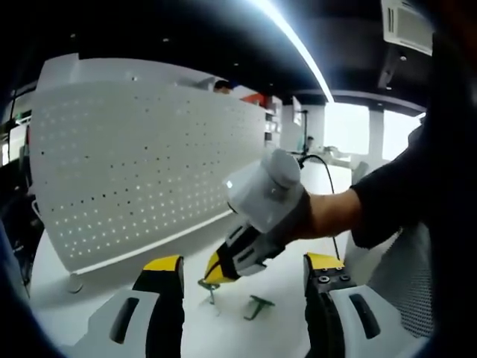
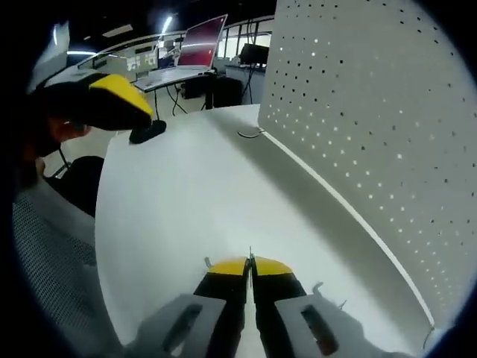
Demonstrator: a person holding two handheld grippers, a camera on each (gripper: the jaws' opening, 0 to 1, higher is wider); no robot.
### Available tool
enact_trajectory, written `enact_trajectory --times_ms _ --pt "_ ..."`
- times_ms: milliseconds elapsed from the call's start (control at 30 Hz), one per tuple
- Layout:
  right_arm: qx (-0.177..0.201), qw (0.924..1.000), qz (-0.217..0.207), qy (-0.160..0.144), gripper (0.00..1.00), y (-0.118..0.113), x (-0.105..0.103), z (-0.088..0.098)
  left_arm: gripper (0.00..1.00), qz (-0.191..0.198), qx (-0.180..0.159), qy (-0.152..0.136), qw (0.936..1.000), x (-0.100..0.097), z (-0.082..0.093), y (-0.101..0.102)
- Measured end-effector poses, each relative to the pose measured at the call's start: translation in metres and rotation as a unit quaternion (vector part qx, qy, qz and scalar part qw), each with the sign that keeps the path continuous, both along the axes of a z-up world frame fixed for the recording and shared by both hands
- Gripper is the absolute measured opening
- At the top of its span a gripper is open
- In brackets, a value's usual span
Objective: Insert the hook assembly into the mounting plate slot until the hook locks in place.
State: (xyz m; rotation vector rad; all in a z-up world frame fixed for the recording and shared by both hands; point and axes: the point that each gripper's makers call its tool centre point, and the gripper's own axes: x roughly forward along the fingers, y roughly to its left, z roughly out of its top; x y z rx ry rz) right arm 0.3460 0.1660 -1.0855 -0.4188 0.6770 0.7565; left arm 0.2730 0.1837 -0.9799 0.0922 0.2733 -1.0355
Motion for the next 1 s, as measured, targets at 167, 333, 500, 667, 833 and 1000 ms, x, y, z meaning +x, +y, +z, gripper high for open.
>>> enact_trajectory --times_ms 167,333,500,667,833,1000 --pt "0.022 0.9997 -0.006 -0.011 0.0 0.002 -0.001 0.014 0.63 0.008 -0.003 -0.002 1.0 0.003 0.002 0.003" --pt "0.052 0.9983 -0.014 -0.022 0.0 0.003 -0.002 0.032 0.61 0.014 -0.001 -0.004 0.9999 0.005 0.002 0.004" --pt "0.082 0.9959 -0.02 -0.032 0.0 0.006 -0.005 0.051 0.55 0.034 -0.005 -0.011 0.9993 0.01 0.006 0.01" --pt "0.105 0.9933 -0.022 -0.043 0.0 0.009 -0.009 0.068 0.49 0.054 -0.011 -0.016 0.9984 0.015 0.01 0.016" --pt "0.143 0.9883 -0.027 -0.048 0.0 0.015 -0.011 0.089 0.44 0.068 -0.014 -0.02 0.9974 0.019 0.013 0.021" --pt "0.177 0.9827 -0.026 -0.047 0.0 0.022 -0.016 0.106 0.34 0.087 -0.016 -0.035 0.9955 0.023 0.02 0.028"
